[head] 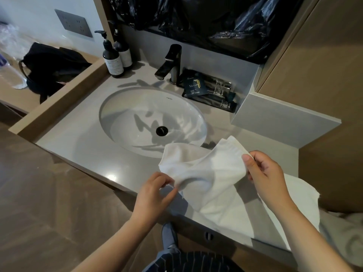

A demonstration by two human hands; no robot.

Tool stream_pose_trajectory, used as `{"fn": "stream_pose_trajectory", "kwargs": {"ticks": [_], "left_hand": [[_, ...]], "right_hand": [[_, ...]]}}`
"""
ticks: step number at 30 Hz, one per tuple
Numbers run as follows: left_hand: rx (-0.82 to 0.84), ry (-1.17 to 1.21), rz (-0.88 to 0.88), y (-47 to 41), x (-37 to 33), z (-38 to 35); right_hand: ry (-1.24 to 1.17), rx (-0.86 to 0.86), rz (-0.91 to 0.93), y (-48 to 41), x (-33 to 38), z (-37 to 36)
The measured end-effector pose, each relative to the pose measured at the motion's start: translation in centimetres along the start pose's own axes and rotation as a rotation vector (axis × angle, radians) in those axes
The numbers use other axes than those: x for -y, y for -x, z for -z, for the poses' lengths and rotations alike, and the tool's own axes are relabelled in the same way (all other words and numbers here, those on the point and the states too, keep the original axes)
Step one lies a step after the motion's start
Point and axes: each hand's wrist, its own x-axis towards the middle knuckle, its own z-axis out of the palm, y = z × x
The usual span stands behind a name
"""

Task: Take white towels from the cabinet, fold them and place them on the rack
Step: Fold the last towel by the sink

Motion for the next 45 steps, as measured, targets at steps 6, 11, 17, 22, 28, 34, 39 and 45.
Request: {"fn": "stream_pose_trajectory", "kwargs": {"ticks": [6, 11, 17, 22, 28, 34, 39, 45], "left_hand": [[-0.093, 0.023, 0.030, 0.1, 0.1, -1.3], [0.002, 0.284, 0.025, -0.8, 0.0, 1.2], [0.291, 0.351, -0.048, -5.3, -0.7, 7.1], [0.426, -0.099, -0.134, -7.0, 0.1, 6.8], [0.220, 0.265, 0.593, -5.8, 2.5, 3.0], [0.263, 0.100, 0.463, -8.4, 2.4, 2.0], [0.352, -0.088, 0.063, -7.7, 2.2, 2.2], [0.511, -0.113, 0.089, -7.8, -0.2, 1.2]], "right_hand": [[-0.011, -0.020, -0.014, 0.1, -0.2, 0.1], [-0.004, -0.044, -0.035, -0.5, 0.3, 0.6], [-0.020, -0.077, 0.002, -1.9, 0.6, 1.6], [0.038, 0.005, 0.023, -2.1, -0.3, 1.6], [0.116, 0.188, -0.070, -0.2, -2.5, -0.3], [-0.015, 0.128, -0.061, -0.7, -1.3, -0.2], [-0.127, 0.131, 0.002, -0.8, 0.4, -0.5], [-0.118, 0.115, 0.027, -1.4, 0.7, -1.2]]}}
